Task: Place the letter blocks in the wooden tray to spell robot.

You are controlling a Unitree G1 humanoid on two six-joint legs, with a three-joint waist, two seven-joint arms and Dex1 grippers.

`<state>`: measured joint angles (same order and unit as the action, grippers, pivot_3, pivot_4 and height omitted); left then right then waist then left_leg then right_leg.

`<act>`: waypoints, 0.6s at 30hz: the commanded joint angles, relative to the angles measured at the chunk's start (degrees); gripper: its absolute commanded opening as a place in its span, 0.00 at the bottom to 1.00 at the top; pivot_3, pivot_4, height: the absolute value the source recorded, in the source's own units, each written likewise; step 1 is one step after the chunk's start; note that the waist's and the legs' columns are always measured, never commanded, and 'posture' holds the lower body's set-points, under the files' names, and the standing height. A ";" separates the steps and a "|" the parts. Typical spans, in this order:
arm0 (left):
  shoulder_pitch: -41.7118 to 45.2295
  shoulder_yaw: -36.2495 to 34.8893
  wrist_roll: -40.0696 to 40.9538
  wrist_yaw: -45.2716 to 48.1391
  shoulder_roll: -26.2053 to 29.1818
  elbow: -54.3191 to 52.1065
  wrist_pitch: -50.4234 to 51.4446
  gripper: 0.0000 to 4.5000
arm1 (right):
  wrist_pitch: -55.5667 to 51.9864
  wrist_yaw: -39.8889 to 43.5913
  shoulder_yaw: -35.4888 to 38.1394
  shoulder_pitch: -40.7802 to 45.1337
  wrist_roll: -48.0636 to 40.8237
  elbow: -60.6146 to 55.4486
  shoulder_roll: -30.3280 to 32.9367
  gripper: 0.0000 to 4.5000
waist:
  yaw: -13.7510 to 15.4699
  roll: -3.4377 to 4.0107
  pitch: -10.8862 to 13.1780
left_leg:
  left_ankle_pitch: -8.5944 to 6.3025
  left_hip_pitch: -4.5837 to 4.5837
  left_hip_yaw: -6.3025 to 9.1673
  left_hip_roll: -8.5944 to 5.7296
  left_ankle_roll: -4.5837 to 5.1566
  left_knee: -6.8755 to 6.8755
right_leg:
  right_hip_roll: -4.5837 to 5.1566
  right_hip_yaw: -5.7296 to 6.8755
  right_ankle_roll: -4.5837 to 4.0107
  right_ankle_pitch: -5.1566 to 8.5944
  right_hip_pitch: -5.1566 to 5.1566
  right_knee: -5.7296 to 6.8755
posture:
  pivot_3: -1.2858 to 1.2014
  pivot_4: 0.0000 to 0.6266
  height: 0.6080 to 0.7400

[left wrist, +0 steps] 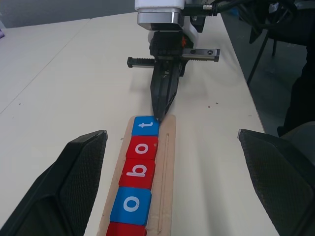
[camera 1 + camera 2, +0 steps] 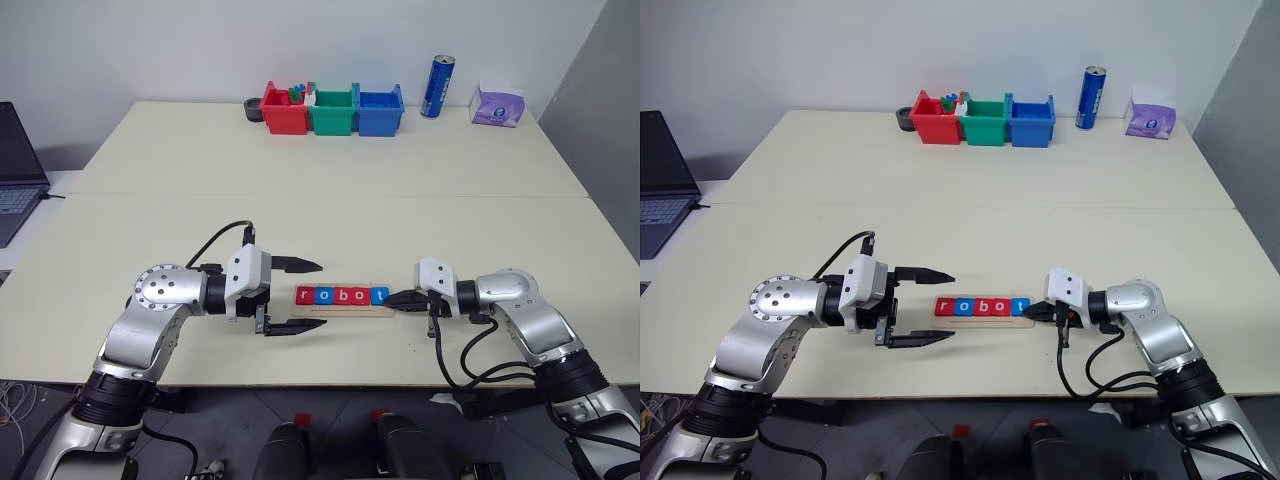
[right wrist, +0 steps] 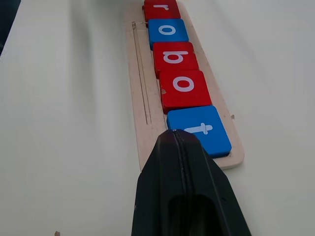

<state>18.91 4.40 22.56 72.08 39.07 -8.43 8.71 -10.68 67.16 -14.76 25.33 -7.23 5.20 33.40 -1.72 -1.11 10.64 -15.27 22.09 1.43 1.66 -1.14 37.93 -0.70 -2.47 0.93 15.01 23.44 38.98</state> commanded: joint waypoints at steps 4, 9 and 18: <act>0.26 -1.37 0.94 0.16 1.01 -1.08 -0.04 1.00 | -4.76 4.30 2.81 0.47 -5.61 -6.12 3.74 0.00 | 0.01 0.00 0.00 | 0.00 0.01 0.00 0.00 0.00 0.00 | 0.01 0.00 0.00 0.00 0.00 -0.01 | 0.52 0.24 1.00; -1.61 -3.85 1.49 -0.30 3.07 -0.68 0.33 1.00 | -9.34 4.80 4.87 1.44 -8.06 -7.81 6.16 0.20 | -0.09 0.00 0.00 | 0.00 0.00 0.00 0.01 0.00 -0.01 | 0.00 0.00 0.00 0.00 0.00 0.00 | 0.52 0.24 1.00; -8.73 -11.61 2.14 -0.34 11.00 1.72 3.97 1.00 | -12.41 3.44 6.92 -0.72 -9.11 -11.26 10.35 0.91 | -0.08 0.00 0.01 | 0.00 0.00 0.00 0.03 0.00 -0.04 | 0.00 0.01 -0.03 0.03 0.04 -0.01 | 0.52 0.24 1.00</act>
<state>10.63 -4.79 23.96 71.87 48.80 -6.45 12.17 -23.08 70.91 -9.34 24.96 -15.44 -4.22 42.87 -1.80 -1.10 10.65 -15.28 22.09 1.43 1.69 -1.14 37.89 -0.69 -2.46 0.90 15.04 23.49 38.97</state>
